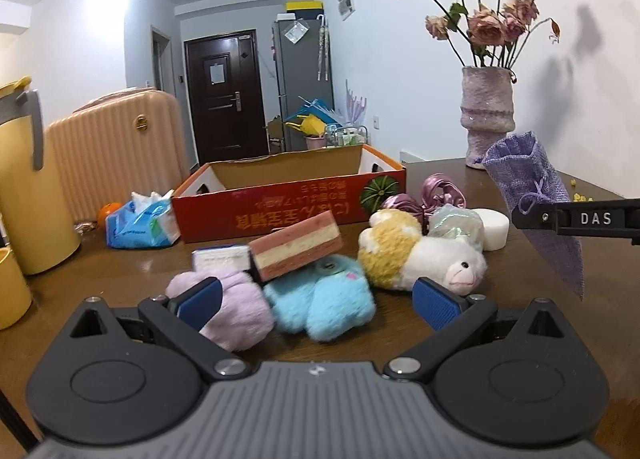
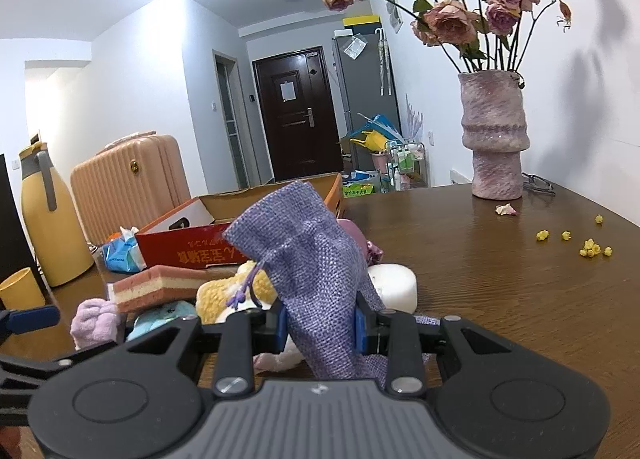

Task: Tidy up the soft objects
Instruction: 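Grasp the light-blue fuzzy plush with the left gripper while the right gripper holds the pouch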

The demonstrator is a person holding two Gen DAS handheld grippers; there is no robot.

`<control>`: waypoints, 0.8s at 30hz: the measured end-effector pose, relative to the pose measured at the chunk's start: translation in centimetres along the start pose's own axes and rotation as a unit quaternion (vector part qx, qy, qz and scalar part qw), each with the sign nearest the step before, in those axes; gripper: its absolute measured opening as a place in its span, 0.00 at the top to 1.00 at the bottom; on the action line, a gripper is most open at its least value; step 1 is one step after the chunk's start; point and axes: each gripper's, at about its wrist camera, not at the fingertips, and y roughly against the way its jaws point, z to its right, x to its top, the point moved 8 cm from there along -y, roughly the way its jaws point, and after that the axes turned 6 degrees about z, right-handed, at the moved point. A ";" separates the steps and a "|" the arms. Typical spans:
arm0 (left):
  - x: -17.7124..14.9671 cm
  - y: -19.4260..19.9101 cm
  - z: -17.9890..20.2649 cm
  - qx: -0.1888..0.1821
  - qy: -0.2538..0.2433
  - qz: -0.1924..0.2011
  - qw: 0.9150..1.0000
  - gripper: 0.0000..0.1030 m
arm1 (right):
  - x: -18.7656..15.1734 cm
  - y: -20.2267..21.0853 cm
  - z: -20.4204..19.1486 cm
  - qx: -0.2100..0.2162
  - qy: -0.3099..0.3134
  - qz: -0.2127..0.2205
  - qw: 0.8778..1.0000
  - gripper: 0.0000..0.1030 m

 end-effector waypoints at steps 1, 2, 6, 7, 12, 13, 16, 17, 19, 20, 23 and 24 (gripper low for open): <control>0.1 -0.3 0.2 -0.002 -0.002 -0.003 1.000 0.00 | 0.0 0.1 0.1 -0.001 -0.001 0.001 1.000 0.71; 0.1 -0.8 0.6 -0.006 -0.005 -0.006 1.000 0.00 | 0.1 0.1 0.2 -0.002 -0.002 0.002 1.000 0.71; -0.3 -2.3 1.6 -0.018 -0.008 -0.028 0.999 0.00 | 0.2 0.2 0.4 -0.003 -0.005 0.005 1.000 0.71; -0.5 -2.8 1.8 -0.021 -0.007 -0.035 0.999 0.00 | 0.2 0.2 0.4 -0.003 -0.006 0.005 1.000 0.71; -1.0 -5.0 1.9 -0.020 -0.005 -0.058 0.998 0.00 | 0.2 0.2 0.3 -0.002 -0.005 0.004 1.000 0.71; -1.1 -5.4 1.8 -0.018 -0.004 -0.062 0.998 0.00 | 0.1 0.2 0.3 -0.003 -0.005 0.003 1.000 0.71; -1.4 -6.6 1.1 -0.013 0.005 -0.077 0.997 0.00 | 0.1 0.1 0.3 -0.003 -0.005 0.001 1.000 0.71; -1.6 -7.0 0.7 -0.013 0.010 -0.083 0.996 0.00 | 0.0 0.0 0.3 -0.004 -0.005 -0.001 1.000 0.71; -1.7 -7.7 0.1 -0.013 0.020 -0.092 0.996 0.00 | -0.1 -0.1 0.3 -0.005 -0.004 -0.003 1.000 0.71; -1.7 -8.0 -0.2 -0.013 0.024 -0.094 0.995 0.00 | -0.1 -0.1 0.3 -0.005 -0.003 -0.004 1.000 0.71; -1.9 -8.8 -1.0 -0.013 0.033 -0.101 0.994 0.00 | -0.2 -0.3 0.3 -0.008 -0.001 -0.008 1.000 0.71; -1.9 -9.0 -1.1 -0.014 0.036 -0.105 0.994 0.00 | -0.3 -0.4 0.3 -0.008 -0.001 -0.009 1.000 0.71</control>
